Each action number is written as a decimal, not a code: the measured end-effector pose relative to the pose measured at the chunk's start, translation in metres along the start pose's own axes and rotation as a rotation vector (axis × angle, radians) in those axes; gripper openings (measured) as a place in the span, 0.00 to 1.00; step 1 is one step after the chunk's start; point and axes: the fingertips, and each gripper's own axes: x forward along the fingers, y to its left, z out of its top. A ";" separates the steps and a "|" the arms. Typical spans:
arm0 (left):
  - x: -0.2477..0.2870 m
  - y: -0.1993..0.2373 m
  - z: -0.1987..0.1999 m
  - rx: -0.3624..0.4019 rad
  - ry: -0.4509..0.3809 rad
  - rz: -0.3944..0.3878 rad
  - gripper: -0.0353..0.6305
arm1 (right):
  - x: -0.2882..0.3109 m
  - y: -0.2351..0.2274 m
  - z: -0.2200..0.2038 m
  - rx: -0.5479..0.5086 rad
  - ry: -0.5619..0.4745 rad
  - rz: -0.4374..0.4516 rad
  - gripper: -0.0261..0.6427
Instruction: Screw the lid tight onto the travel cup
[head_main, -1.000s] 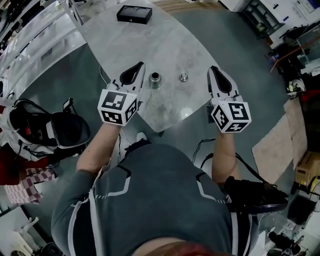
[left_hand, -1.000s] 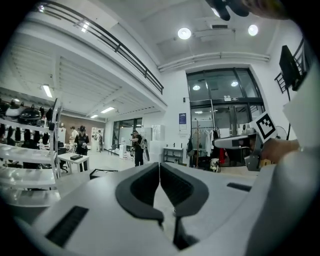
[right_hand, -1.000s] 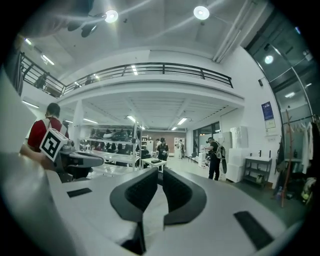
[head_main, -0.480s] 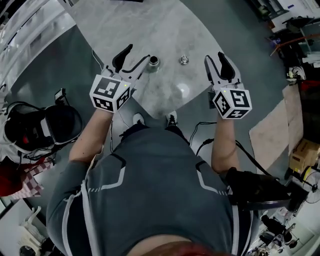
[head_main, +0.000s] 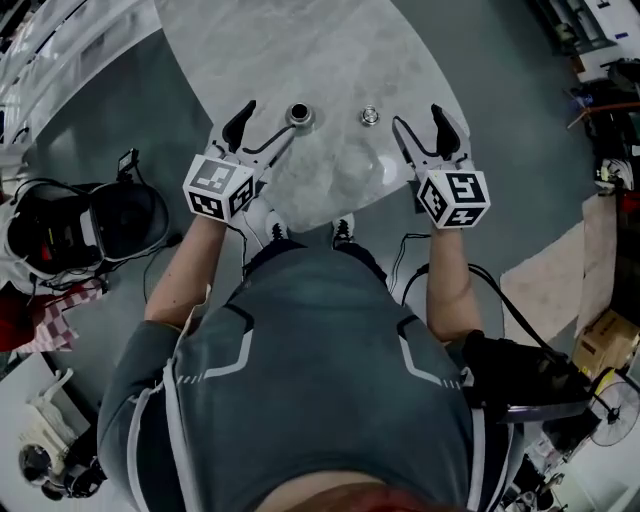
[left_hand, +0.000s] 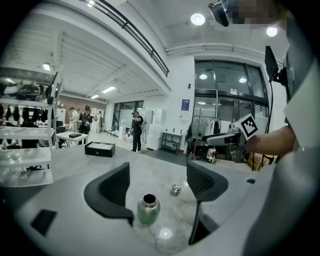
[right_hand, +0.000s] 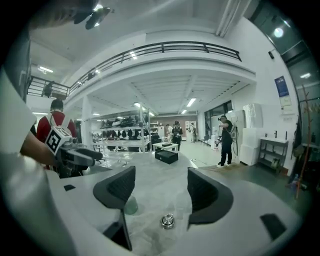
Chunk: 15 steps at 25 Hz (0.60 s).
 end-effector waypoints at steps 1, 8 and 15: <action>0.000 0.000 -0.012 -0.010 0.015 0.013 0.58 | 0.003 0.000 -0.009 0.004 0.008 0.013 0.51; -0.006 -0.009 -0.098 -0.052 0.093 0.087 0.60 | 0.009 0.002 -0.087 0.003 0.101 0.078 0.52; 0.007 -0.004 -0.154 -0.106 0.142 0.149 0.63 | 0.026 0.000 -0.153 0.057 0.184 0.109 0.52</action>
